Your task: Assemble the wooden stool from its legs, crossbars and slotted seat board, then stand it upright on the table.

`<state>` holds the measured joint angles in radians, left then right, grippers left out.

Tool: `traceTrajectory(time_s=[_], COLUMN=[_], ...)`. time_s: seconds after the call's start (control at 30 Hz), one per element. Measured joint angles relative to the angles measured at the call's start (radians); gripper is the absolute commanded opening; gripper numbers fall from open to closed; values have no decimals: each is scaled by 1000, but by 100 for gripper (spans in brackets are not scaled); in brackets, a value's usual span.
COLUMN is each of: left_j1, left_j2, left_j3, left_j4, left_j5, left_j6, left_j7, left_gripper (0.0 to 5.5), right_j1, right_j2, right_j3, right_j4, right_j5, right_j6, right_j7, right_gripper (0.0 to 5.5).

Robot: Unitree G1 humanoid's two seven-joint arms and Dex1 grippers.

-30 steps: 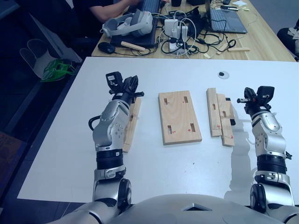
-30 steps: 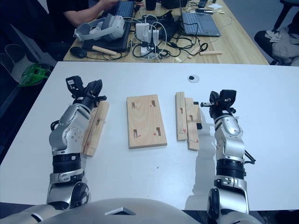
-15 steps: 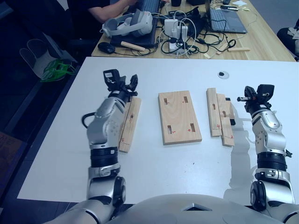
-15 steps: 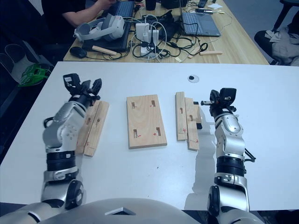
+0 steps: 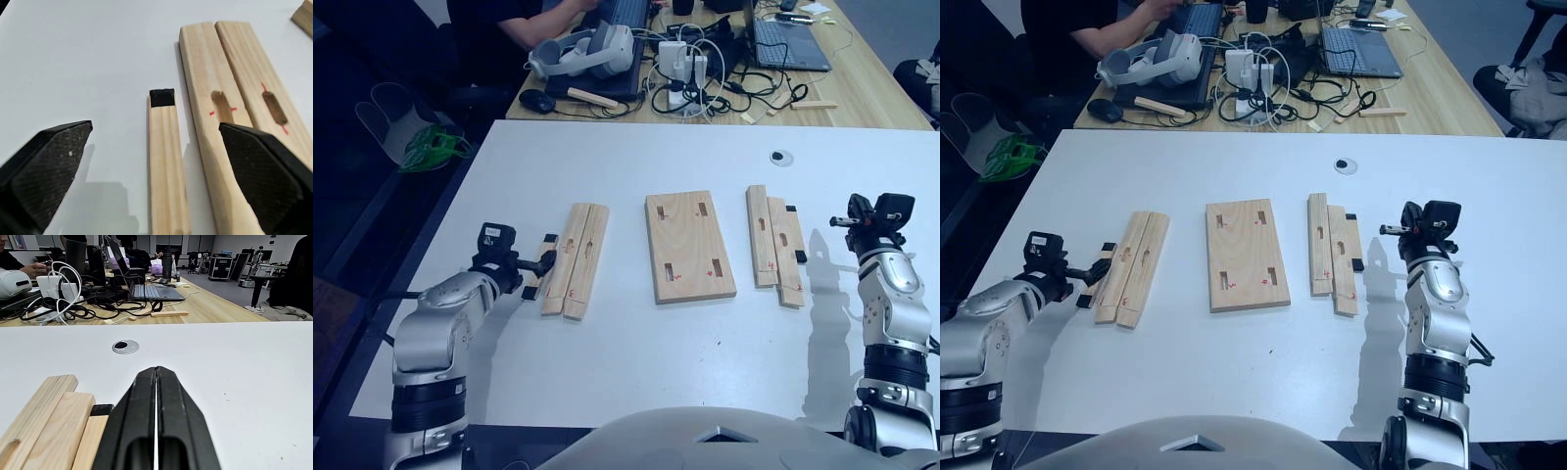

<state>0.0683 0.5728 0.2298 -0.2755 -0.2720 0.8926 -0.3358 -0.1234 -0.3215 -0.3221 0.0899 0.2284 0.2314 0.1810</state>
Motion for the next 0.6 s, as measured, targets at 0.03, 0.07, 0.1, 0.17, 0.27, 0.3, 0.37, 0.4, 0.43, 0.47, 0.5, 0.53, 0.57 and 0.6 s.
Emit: traceTrajectory(time_s=[0.03, 0.07, 0.1, 0.17, 0.27, 0.3, 0.37, 0.4, 0.43, 0.47, 0.5, 0.53, 0.57, 0.6], left_j1=[4, 4, 5, 5, 6, 7, 21, 27, 31, 34, 35, 37, 37, 41], left_j2=[10, 14, 15, 15, 15, 15, 15, 15, 15, 15, 15, 15, 15, 15], left_j3=[-2, -3, -3, -4, -4, -4, -3, -3, -4, -4, -4, -5, -5, -7], left_j4=[4, 14, 24, 35, 45, 45, 45, 48, 52, 54, 56, 58, 59, 59], left_j5=[13, 26, 34, 46, 45, 44, 44, 45, 46, 46, 47, 47, 47, 48], left_j6=[-2, -7, -10, -13, -18, -22, -31, -35, -37, -42, -46, -51, -54, -62], left_j7=[4, 9, 13, 16, -3, -5, -13, -17, -19, -21, -21, -22, -22, -23], left_gripper=[519, 519, 519, 519, 519, 519, 519, 519, 519, 519, 519, 519, 519, 519], right_j1=[0, 0, 0, 0, 0, 0, 0, 0, 0, 0, 0, 0, 0, 0], right_j2=[0, 1, 1, 2, 3, 3, 3, 4, 5, 7, 8, 8, 9, 9], right_j3=[0, 0, 0, -1, -1, -1, -1, -1, -2, -5, -6, -7, -7, -8], right_j4=[-5, -9, -11, -16, -17, -18, -18, -19, -19, -23, -26, -28, -28, -28], right_j5=[0, 1, 2, 2, 3, 3, 4, 4, 7, 12, 13, 19, 20, 20], right_j6=[3, 7, 10, 16, 28, 30, 34, 34, 34, 34, 34, 34, 34, 34], right_j7=[0, -1, -4, -14, -17, -17, -18, -18, -18, -18, -18, -18, -18, -19], right_gripper=[0, 0, 0, 0, 0, 0, 0, 0, 0, 0, 0, 0, 0, 0])
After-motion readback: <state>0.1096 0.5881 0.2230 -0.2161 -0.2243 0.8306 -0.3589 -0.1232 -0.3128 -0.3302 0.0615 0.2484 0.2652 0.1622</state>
